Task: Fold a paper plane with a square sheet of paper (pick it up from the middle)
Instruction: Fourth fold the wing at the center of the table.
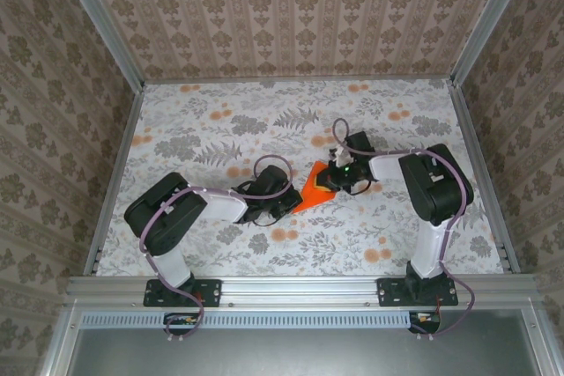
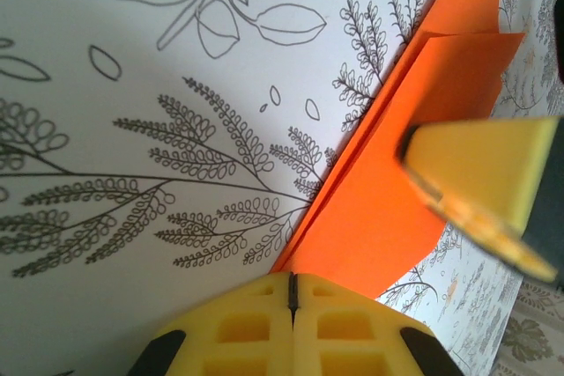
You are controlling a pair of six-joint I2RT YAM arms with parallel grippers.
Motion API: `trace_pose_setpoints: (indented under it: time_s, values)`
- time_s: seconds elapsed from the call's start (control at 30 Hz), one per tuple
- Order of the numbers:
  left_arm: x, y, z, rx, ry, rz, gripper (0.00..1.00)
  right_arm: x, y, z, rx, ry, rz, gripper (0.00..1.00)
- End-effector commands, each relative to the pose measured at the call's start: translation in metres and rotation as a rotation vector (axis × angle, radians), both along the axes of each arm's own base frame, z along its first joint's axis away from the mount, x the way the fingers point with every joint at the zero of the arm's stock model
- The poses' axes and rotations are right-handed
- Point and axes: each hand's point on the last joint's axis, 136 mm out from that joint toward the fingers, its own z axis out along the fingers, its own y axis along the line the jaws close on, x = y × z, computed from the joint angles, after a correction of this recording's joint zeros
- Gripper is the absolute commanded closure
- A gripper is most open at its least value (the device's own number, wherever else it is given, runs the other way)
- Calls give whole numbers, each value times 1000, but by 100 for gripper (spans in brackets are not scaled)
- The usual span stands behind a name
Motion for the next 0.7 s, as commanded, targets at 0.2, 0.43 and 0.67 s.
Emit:
trace_pose_setpoints:
  time_s: [0.2,0.43,0.67]
  values:
    - [-39,53,-56,228,202,21,100,52,-83,-30,-163,29,-270,94]
    - [-34,47,-53,210,186,0,100,75,-106,-8,-153,-28,-338,94]
    - [-10,16,-21,109,60,-97,100,67,-98,45,-77,-121,-325,87]
